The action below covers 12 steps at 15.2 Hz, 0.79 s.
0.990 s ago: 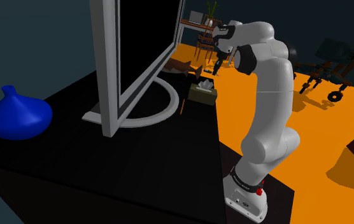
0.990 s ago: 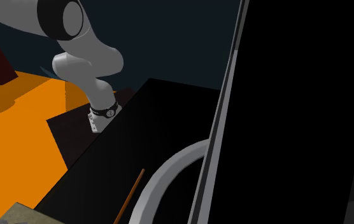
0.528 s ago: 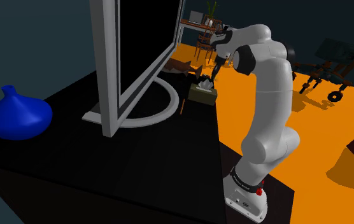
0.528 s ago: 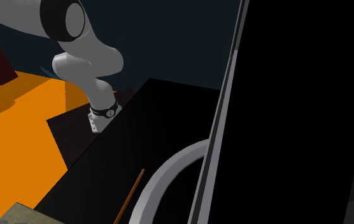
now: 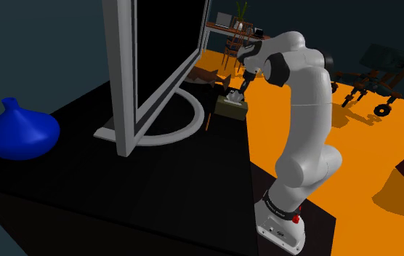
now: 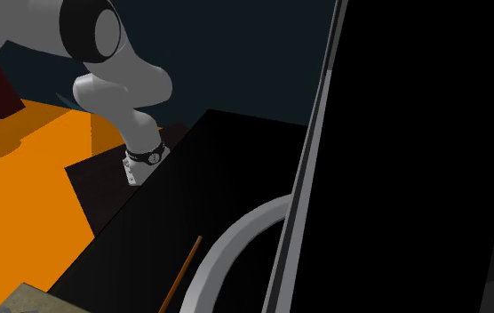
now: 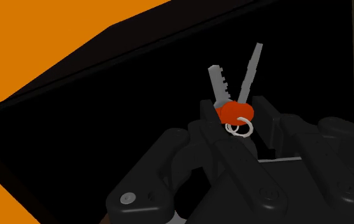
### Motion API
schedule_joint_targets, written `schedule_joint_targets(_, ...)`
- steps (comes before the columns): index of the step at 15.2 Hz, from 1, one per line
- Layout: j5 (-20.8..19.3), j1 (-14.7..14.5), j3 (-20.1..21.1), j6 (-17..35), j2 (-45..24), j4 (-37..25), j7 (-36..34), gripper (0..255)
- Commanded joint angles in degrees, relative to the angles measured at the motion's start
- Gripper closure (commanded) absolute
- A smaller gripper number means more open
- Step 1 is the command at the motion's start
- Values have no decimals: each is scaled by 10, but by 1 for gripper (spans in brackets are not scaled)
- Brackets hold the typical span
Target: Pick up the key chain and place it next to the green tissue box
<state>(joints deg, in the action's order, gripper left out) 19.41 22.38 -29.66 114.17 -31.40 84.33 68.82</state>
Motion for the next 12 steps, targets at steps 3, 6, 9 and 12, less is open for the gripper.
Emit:
schedule_joint_targets(3, 7, 1, 4, 26, -10, 17, 6, 255)
schedule_joint_targets(6, 12, 2, 7, 44, -18, 28, 10, 255)
schedule_joint_targets(9, 16, 2, 10, 56, -24, 34, 13, 255)
schedule_joint_targets(12, 16, 2, 10, 55, -24, 34, 13, 255)
